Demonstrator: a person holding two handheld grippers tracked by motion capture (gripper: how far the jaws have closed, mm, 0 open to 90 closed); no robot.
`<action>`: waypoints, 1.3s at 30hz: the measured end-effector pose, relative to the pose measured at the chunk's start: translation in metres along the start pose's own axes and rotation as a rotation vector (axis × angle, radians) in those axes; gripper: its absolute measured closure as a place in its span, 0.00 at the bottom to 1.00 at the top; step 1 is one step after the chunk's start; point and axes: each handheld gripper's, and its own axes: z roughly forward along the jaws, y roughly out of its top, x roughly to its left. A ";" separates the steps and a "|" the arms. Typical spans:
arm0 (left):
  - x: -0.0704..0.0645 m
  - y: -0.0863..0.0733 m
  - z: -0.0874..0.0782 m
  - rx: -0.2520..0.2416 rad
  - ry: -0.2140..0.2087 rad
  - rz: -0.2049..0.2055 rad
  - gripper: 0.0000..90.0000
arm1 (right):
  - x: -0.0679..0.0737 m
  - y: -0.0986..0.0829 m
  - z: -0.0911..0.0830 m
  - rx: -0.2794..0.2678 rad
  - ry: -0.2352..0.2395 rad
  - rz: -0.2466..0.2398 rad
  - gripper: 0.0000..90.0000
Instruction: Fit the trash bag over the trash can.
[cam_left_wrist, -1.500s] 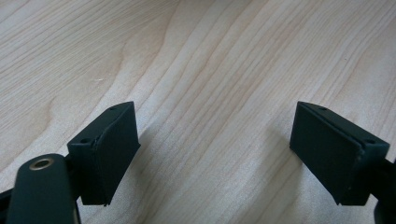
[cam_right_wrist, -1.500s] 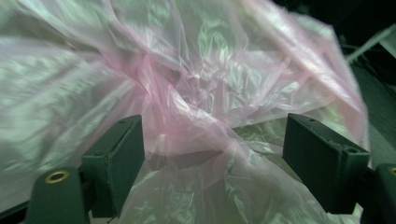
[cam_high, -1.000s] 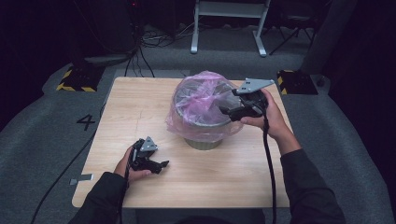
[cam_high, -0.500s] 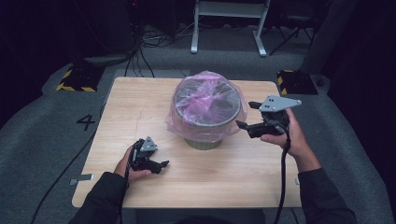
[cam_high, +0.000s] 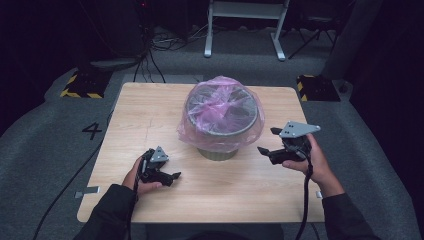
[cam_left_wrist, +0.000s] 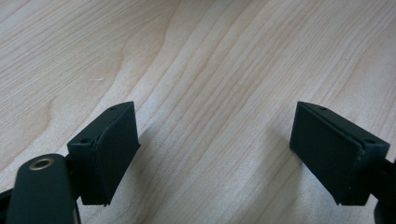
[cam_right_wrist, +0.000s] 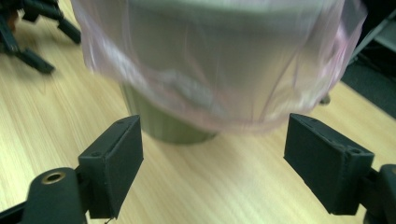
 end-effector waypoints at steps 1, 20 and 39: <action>0.000 0.000 0.000 0.000 0.000 0.000 0.17 | 0.000 -0.005 0.001 0.010 -0.005 -0.004 0.22; 0.000 0.000 0.000 0.003 0.003 -0.002 0.17 | 0.005 -0.105 0.026 0.210 -0.079 0.033 0.22; 0.000 0.000 0.000 0.001 0.003 -0.002 0.17 | 0.006 -0.162 0.008 0.124 -0.075 0.260 0.18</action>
